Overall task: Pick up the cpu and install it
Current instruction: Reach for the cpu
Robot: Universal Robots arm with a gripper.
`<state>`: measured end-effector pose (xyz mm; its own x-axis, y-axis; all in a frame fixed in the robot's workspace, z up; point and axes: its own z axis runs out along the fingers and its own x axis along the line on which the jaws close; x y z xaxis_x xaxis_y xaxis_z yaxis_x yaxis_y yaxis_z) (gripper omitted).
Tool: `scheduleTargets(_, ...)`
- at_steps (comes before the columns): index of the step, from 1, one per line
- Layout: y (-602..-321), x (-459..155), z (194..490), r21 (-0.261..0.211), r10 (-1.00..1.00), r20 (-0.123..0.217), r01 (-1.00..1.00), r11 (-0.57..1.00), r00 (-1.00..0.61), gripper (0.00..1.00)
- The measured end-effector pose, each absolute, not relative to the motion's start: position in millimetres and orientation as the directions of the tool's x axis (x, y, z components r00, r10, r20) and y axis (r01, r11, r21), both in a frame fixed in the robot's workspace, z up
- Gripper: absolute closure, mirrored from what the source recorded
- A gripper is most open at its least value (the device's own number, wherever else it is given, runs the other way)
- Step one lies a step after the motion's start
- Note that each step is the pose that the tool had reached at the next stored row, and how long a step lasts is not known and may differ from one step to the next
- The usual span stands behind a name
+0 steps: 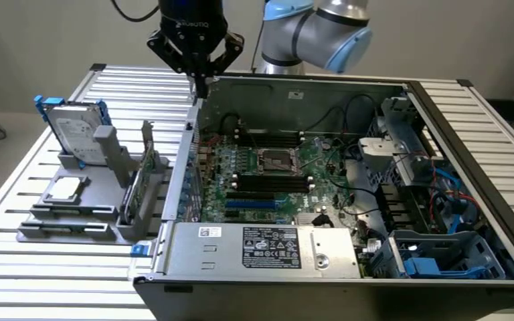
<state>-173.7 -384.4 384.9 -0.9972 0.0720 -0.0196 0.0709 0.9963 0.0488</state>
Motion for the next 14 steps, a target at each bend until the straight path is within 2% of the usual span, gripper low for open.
scheduleTargets(14, -370.6, -237.3, 381.6, 0.046, 0.072, -0.017, 0.071, 0.996, -0.997, 0.89)
